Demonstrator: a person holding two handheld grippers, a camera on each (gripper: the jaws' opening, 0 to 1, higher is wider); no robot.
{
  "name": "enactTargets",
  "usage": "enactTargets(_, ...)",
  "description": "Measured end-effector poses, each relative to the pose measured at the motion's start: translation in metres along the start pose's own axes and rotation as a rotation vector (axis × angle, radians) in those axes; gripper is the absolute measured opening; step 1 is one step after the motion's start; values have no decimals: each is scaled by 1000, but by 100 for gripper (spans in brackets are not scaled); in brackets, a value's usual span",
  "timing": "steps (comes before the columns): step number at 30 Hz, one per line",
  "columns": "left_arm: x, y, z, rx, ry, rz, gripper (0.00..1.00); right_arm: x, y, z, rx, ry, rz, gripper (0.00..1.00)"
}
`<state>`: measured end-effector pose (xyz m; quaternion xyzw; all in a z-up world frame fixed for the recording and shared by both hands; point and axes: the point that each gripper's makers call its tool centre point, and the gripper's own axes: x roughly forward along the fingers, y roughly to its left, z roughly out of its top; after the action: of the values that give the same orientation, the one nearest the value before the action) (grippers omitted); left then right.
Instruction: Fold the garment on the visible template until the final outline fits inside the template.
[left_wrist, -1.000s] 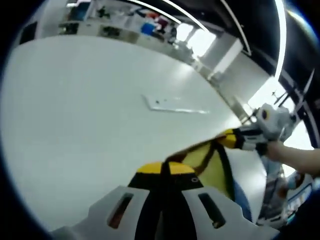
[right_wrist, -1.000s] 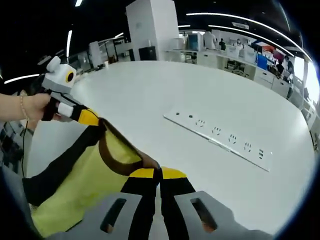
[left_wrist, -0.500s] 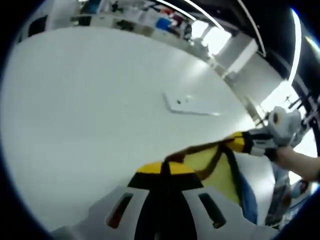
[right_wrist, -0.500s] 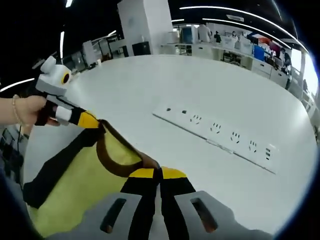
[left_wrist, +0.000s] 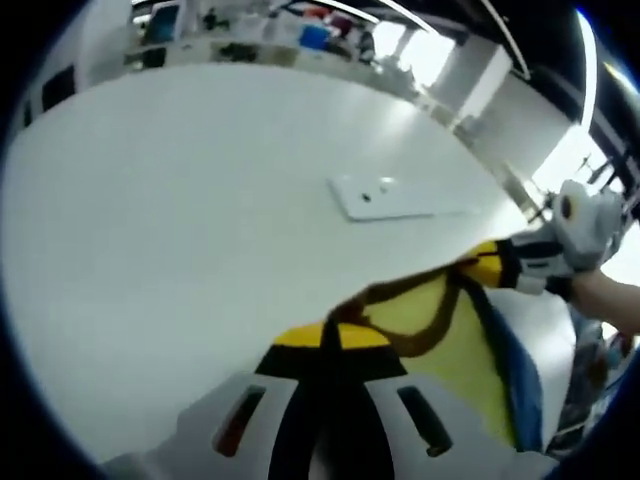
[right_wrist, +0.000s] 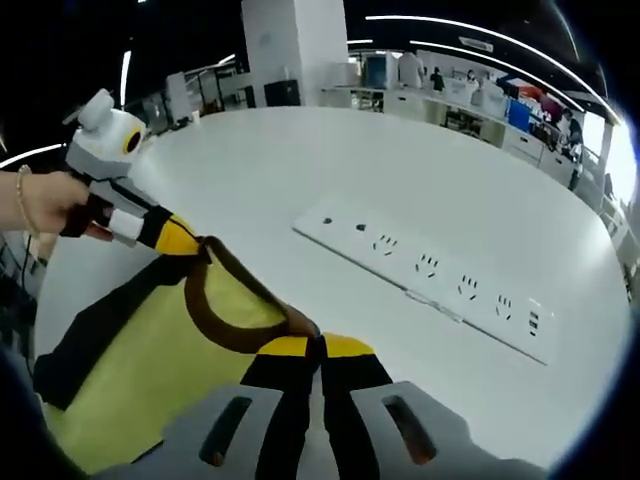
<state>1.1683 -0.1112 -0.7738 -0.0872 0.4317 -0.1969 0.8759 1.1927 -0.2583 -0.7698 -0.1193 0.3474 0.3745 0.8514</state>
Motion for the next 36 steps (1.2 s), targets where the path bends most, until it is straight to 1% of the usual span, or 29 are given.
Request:
enactTargets(4, 1, 2, 2, 19, 0, 4, 0, 1, -2, -4, -11, 14, -8, 5)
enactTargets(7, 1, 2, 4, 48, -1, 11, 0, 2, -3, -2, -21, 13, -16, 6)
enactTargets(10, 0, 3, 6, 46, -6, 14, 0, 3, -4, -1, -23, 15, -20, 8)
enactTargets(15, -2, 4, 10, 37, -29, 20, 0, 3, -7, 3, -23, 12, -32, 10)
enactTargets(19, -6, 5, 14, 49, -47, 22, 0, 3, -7, 8, -13, 0, -30, 11)
enactTargets(24, -8, 4, 19, 45, -74, 11, 3, 2, -8, 12, -8, -10, -29, 13)
enactTargets(31, -12, 5, 26, 59, -89, 29, 5, -5, -12, 18, -14, -12, -47, 13)
enactTargets(36, -19, 1, 36, 56, -133, 22, 5, -13, -13, 27, -5, -37, -70, 12)
